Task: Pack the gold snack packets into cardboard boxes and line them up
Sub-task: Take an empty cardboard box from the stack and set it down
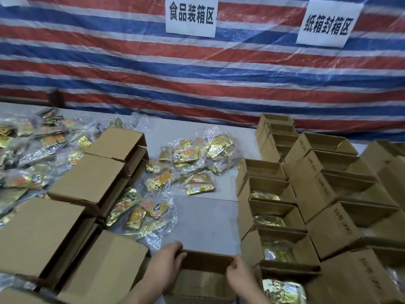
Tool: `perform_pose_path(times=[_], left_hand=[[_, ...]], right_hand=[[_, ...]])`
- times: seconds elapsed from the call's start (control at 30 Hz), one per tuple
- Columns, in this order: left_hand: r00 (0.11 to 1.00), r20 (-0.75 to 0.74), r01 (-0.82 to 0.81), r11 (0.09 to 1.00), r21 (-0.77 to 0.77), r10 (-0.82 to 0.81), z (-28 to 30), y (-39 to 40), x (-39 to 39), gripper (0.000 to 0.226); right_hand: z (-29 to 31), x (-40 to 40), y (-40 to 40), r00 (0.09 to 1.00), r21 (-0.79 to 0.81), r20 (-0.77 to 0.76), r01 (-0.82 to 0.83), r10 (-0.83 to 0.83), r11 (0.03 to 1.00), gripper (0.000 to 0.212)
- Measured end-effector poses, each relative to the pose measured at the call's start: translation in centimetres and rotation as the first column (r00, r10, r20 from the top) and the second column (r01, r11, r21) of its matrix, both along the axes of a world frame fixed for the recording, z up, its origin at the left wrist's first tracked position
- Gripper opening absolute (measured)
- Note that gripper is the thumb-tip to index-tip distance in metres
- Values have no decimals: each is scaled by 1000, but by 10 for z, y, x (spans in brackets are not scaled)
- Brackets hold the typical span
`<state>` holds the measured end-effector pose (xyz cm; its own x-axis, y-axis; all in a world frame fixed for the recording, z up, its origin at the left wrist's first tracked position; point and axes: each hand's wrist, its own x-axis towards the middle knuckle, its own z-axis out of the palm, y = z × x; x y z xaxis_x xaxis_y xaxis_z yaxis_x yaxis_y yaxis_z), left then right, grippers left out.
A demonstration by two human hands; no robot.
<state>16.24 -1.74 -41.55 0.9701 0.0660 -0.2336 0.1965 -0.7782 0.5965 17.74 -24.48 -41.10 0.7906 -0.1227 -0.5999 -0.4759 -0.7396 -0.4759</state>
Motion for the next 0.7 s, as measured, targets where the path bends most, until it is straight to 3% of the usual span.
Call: perform_pose_path(times=[0.23,0.33,0.4,0.47,0.57,0.7], left_hand=[[997,62,52,996,71,-56,0,-2,3,24],[998,8,57,997,-45,-56,-3,1,5,33],[999,-45,-13,985,-170,5,-3,5,17,33],[995,-42,-100,980,-175,94,-6,13,39,31],[989,-37,-138,988,64,141,-15,34,86,38],[972,-167,-84,913,398,163,-30,62,145,52]], right_hand=[[16,8,-1,996,17,89,-19,18,1000,13],[20,9,-2,958,-109,166,-217,233,970,35],[25,10,1,882,-217,203,-382,424,898,44],[30,12,7,812,-274,202,-491,548,827,47],[30,13,17,761,-310,138,-575,634,757,49],[24,15,22,753,-343,109,-584,649,735,54]])
